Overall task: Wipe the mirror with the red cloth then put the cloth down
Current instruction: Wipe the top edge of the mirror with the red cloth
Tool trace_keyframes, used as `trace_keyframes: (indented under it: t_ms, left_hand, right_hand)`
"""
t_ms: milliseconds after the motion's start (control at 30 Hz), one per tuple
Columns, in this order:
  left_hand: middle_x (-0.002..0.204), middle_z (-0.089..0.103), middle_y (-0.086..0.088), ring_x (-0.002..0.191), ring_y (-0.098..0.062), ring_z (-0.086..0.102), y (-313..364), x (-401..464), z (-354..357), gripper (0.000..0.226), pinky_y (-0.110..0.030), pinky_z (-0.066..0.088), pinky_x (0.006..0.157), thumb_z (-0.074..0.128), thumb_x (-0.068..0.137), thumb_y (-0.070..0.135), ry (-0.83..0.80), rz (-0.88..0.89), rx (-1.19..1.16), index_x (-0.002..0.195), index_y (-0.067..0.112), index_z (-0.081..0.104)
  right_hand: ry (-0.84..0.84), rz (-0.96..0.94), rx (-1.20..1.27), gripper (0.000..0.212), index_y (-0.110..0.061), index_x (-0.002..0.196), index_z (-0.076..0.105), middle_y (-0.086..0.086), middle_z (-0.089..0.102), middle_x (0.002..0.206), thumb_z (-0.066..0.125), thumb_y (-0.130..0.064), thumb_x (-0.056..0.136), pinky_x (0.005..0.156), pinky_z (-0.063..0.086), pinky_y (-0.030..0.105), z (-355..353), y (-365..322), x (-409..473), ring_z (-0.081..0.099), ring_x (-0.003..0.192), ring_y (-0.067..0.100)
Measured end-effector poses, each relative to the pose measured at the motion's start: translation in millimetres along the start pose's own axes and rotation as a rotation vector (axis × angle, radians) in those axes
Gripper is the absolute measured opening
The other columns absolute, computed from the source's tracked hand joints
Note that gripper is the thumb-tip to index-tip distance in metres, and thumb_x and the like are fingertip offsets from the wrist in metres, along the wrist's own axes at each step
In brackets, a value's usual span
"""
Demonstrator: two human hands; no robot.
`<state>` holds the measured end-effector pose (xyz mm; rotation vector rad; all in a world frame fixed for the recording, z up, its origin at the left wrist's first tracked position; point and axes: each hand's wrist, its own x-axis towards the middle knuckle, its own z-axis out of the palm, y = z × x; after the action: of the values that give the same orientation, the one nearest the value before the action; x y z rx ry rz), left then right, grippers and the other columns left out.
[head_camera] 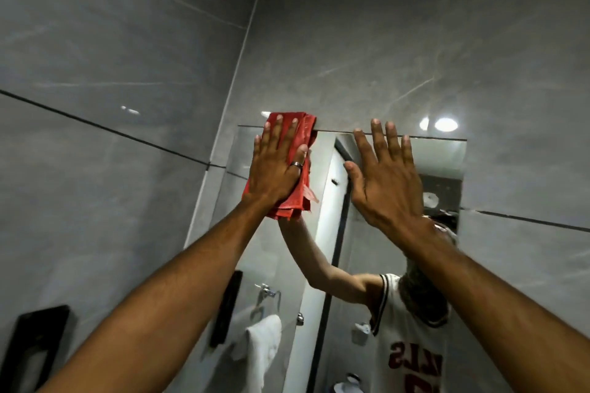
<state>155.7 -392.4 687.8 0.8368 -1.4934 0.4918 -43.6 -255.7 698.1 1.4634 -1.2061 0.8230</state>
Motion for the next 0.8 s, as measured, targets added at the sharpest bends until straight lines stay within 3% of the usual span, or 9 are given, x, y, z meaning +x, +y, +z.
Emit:
trace_keyframes:
  t_ms: [100, 200, 433, 567, 800]
  left_hand:
    - [0.173, -0.010, 0.006, 0.158, -0.012, -0.015, -44, 4, -9, 0.064, -0.046, -0.011, 0.130, 0.006, 0.100, 0.068, 0.034, -0.065, -0.056, 0.156, 0.046, -0.017]
    - [0.174, -0.005, 0.004, 0.160, -0.014, -0.010, -72, 10, -13, 0.072, -0.050, -0.006, 0.131, 0.008, 0.098, 0.071, 0.061, -0.091, -0.078, 0.161, 0.038, -0.005]
    - [0.174, -0.004, 0.001, 0.161, -0.019, -0.005, -72, -5, -13, 0.066, -0.053, 0.000, 0.131, 0.024, 0.106, 0.055, 0.057, -0.177, -0.087, 0.163, 0.032, 0.000]
    - [0.174, -0.005, -0.002, 0.161, -0.020, -0.007, -81, -67, -11, 0.069, -0.054, 0.001, 0.131, 0.027, 0.104, 0.054, 0.024, -0.147, -0.071, 0.164, 0.027, 0.002]
    - [0.174, -0.008, -0.003, 0.161, -0.025, -0.009, -96, -234, 4, 0.072, -0.050, -0.004, 0.130, 0.018, 0.102, 0.066, -0.129, -0.090, 0.038, 0.161, 0.035, -0.009]
  right_hand:
    - [0.030, -0.029, 0.002, 0.076, -0.026, 0.165, 0.006, 0.006, -0.005, 0.174, 0.001, -0.063, 0.098, 0.131, -0.005, 0.046, 19, -24, 20, -0.009, 0.160, 0.026]
    - [0.054, -0.057, 0.013, 0.077, -0.027, 0.165, 0.006, 0.006, -0.004, 0.173, -0.001, -0.065, 0.098, 0.131, -0.002, 0.048, 32, -43, 32, -0.008, 0.160, 0.027]
    - [0.046, -0.061, 0.109, 0.073, -0.025, 0.164, 0.015, 0.007, 0.003, 0.174, 0.008, -0.061, 0.101, 0.132, 0.003, 0.050, 38, -59, 2, -0.003, 0.161, 0.026]
    - [0.008, -0.114, 0.086, 0.072, -0.024, 0.164, 0.014, 0.008, 0.003, 0.174, 0.007, -0.060, 0.102, 0.131, 0.005, 0.052, 44, -62, -35, -0.003, 0.161, 0.026]
    - [-0.072, -0.157, 0.109, 0.070, -0.025, 0.164, 0.012, 0.011, 0.007, 0.174, 0.008, -0.059, 0.104, 0.129, 0.013, 0.059, 62, -86, -103, 0.005, 0.161, 0.032]
